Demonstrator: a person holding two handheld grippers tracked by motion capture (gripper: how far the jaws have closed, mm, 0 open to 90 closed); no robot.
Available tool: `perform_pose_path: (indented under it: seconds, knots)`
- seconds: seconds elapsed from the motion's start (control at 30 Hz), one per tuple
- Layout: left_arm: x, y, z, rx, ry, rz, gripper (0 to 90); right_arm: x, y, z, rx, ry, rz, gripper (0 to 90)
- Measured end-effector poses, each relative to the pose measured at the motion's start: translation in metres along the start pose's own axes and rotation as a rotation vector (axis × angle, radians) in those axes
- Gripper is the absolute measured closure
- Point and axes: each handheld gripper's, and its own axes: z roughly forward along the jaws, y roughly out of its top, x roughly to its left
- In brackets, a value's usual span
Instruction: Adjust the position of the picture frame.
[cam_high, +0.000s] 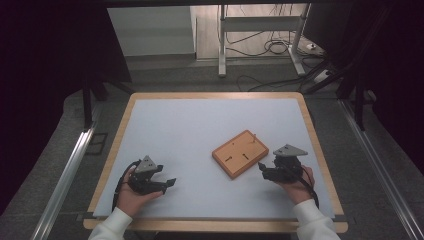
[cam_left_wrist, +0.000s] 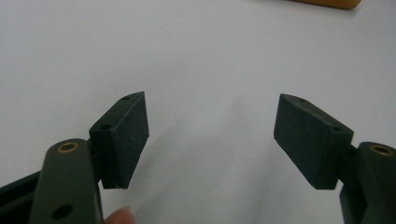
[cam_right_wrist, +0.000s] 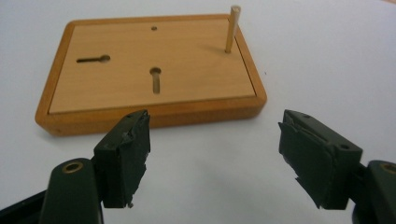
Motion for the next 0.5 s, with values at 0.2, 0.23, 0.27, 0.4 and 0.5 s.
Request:
perform_pose_path:
  seconds: [0.2, 0.23, 0.27, 0.4, 0.5]
  knots:
    - [0.000, 0.000, 0.002, 0.005, 0.000, 0.002, 25.9, 0.002, 0.014, 0.007, -0.012, 0.003, -0.004, 26.4]
    - [0.000, 0.000, 0.002, 0.005, 0.000, 0.002, 25.9, 0.002, 0.014, 0.007, -0.012, 0.003, -0.004, 26.4]
    - [0.000, 0.000, 0.002, 0.007, -0.001, 0.003, 25.9, 0.002, 0.018, 0.011, -0.018, 0.000, 0.001, 27.0]
    - [-0.001, -0.001, 0.002, 0.008, -0.002, 0.002, 25.9, 0.001, 0.023, 0.019, -0.015, 0.000, 0.006, 28.6]
    - [0.000, -0.001, 0.003, 0.013, -0.003, 0.002, 25.9, -0.001, 0.027, 0.025, -0.010, 0.003, 0.001, 30.2]
